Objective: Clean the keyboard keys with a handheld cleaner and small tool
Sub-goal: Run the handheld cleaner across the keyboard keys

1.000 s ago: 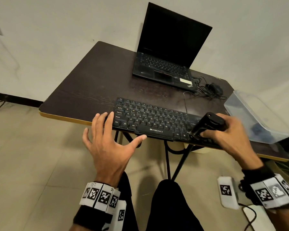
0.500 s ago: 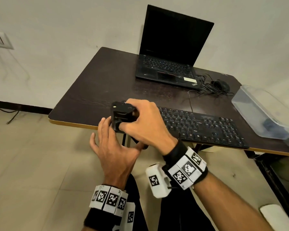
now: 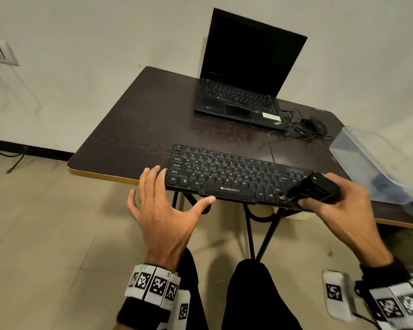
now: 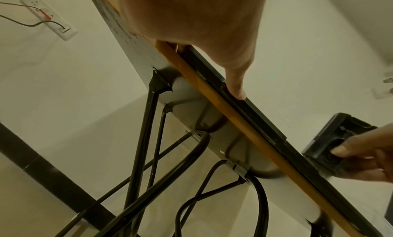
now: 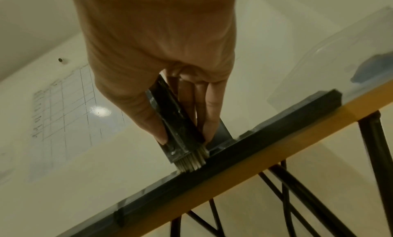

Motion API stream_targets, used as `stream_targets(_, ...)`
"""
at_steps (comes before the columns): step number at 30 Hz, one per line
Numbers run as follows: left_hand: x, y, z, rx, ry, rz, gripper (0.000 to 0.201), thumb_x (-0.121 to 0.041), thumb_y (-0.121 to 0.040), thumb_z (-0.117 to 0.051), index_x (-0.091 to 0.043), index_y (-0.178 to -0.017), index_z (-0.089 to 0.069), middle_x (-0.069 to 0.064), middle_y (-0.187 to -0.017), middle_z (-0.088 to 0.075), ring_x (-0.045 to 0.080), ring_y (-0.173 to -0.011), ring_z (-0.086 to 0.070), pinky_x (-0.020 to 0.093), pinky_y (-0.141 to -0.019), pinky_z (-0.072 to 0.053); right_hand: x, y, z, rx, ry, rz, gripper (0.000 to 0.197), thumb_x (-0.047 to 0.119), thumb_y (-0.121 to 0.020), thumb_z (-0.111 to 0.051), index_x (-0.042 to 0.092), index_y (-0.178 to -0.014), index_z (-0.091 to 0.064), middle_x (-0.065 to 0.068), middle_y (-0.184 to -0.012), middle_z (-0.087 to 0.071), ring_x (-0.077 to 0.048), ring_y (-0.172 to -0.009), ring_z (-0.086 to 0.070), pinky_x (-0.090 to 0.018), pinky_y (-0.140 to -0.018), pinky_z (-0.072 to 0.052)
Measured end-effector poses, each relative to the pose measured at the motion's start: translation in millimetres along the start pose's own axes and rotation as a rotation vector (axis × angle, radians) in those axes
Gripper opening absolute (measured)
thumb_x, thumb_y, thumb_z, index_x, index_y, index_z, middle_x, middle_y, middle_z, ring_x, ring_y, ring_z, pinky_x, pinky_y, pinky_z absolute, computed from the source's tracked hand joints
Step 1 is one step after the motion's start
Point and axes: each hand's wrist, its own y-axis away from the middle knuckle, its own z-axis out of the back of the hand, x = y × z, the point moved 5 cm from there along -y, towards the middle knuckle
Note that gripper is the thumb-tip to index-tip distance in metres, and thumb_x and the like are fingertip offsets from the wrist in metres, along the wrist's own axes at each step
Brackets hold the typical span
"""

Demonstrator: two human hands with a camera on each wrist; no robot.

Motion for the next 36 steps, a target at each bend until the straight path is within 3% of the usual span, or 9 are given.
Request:
stream_targets(8, 0.5, 0.0, 0.3, 0.007, 0.0, -0.02, 0.108, -0.089, -0.07, -0.062, -0.009, -0.142, -0.057, 0.003, -0.155, -0.052, 0.02, -0.153, -0.037, 0.06, -0.118, -0.027, 87.0, -3.0, -105.6, 0.096, -0.157, 0.27, 0.023, 0.012, -0.072, -0.087, 0.023, -0.081, -0.069, 0.011, -0.071, -0.069, -0.007, -0.068, -0.063, -0.028, -0.062, -0.05)
stream_targets(10, 1.2, -0.3, 1.0, 0.015, 0.027, -0.028, 0.101, -0.081, -0.073, -0.059, -0.008, -0.142, -0.056, 0.005, -0.155, -0.052, 0.023, -0.153, -0.037, 0.061, -0.118, -0.027, 116.1, -2.1, -134.1, 0.111, -0.159, 0.343, 0.023, 0.015, -0.073, -0.085, 0.025, -0.079, -0.065, 0.015, -0.068, -0.064, -0.004, -0.065, -0.061, -0.02, -0.059, -0.045)
stream_targets(14, 1.8, -0.8, -0.1, 0.013, 0.024, -0.043, 0.083, -0.061, -0.077, -0.057, -0.009, -0.142, -0.056, 0.004, -0.155, -0.051, 0.024, -0.153, -0.037, 0.065, -0.116, -0.027, 141.9, -1.1, -156.4, 0.113, -0.17, 0.382, 0.018, 0.015, -0.073, -0.08, 0.021, -0.08, -0.065, 0.01, -0.068, -0.065, -0.012, -0.064, -0.062, -0.031, -0.06, -0.051)
stream_targets(17, 2.0, -0.9, -1.1, 0.011, 0.012, -0.052, 0.097, -0.082, -0.079, -0.053, -0.008, -0.141, -0.057, 0.006, -0.154, -0.053, 0.025, -0.152, -0.039, 0.063, -0.117, -0.027, 122.5, 0.4, -138.8, 0.105, -0.157, 0.339, 0.022, 0.014, -0.073, -0.083, 0.023, -0.079, -0.064, 0.013, -0.066, -0.064, -0.01, -0.063, -0.061, -0.024, -0.057, -0.048)
stream_targets(20, 0.0, -0.6, 0.5, 0.006, -0.021, -0.045, 0.112, -0.096, -0.07, -0.054, -0.009, -0.14, -0.058, 0.004, -0.154, -0.053, 0.022, -0.152, -0.038, 0.059, -0.118, -0.026, 78.8, 3.4, -98.9, 0.031, -0.108, 0.243, 0.024, 0.016, -0.074, -0.085, 0.027, -0.079, -0.064, 0.013, -0.069, -0.067, -0.007, -0.067, -0.063, -0.027, -0.061, -0.051)
stream_targets(24, 0.5, -0.5, 0.3, 0.011, -0.029, -0.035, 0.111, -0.095, -0.066, -0.059, -0.012, -0.14, -0.057, 0.001, -0.155, -0.052, 0.02, -0.153, -0.036, 0.061, -0.119, -0.026, 9.2, 8.5, -29.2, -0.123, -0.046, 0.043, 0.023, 0.015, -0.072, -0.09, 0.023, -0.083, -0.071, 0.008, -0.075, -0.071, -0.02, -0.075, -0.069, -0.044, -0.074, -0.058)
stream_targets(28, -2.0, 0.0, 0.7, 0.024, -0.012, -0.032, 0.11, -0.092, -0.066, -0.061, -0.012, -0.141, -0.056, 0.002, -0.156, -0.05, 0.02, -0.154, -0.034, 0.061, -0.119, -0.024, -28.1, 14.8, 18.1, -0.206, -0.021, -0.075, 0.028, 0.009, -0.071, -0.089, 0.027, -0.081, -0.071, 0.008, -0.076, -0.073, -0.022, -0.081, -0.071, -0.046, -0.08, -0.058)
stream_targets(33, -12.2, 4.4, 6.3, 0.0, -0.07, -0.051, 0.111, -0.088, -0.069, -0.062, -0.007, -0.144, -0.051, 0.008, -0.159, -0.046, 0.028, -0.153, -0.036, 0.062, -0.116, -0.028, -28.9, 6.5, 7.5, -0.236, -0.098, -0.067, 0.022, 0.02, -0.068, -0.086, 0.026, -0.084, -0.073, 0.011, -0.074, -0.074, -0.012, -0.072, -0.068, -0.039, -0.071, -0.059)
stream_targets(36, -58.1, 14.7, 8.6, -0.049, -0.089, -0.215, 0.089, -0.066, -0.078, -0.07, -0.005, -0.142, -0.056, 0.012, -0.157, -0.049, 0.031, -0.15, -0.042, 0.06, -0.116, -0.03, -7.1, 1.5, -21.9, -0.193, -0.15, 0.017, 0.022, 0.019, -0.067, -0.085, 0.024, -0.084, -0.071, 0.015, -0.073, -0.072, -0.004, -0.069, -0.067, -0.034, -0.067, -0.056)
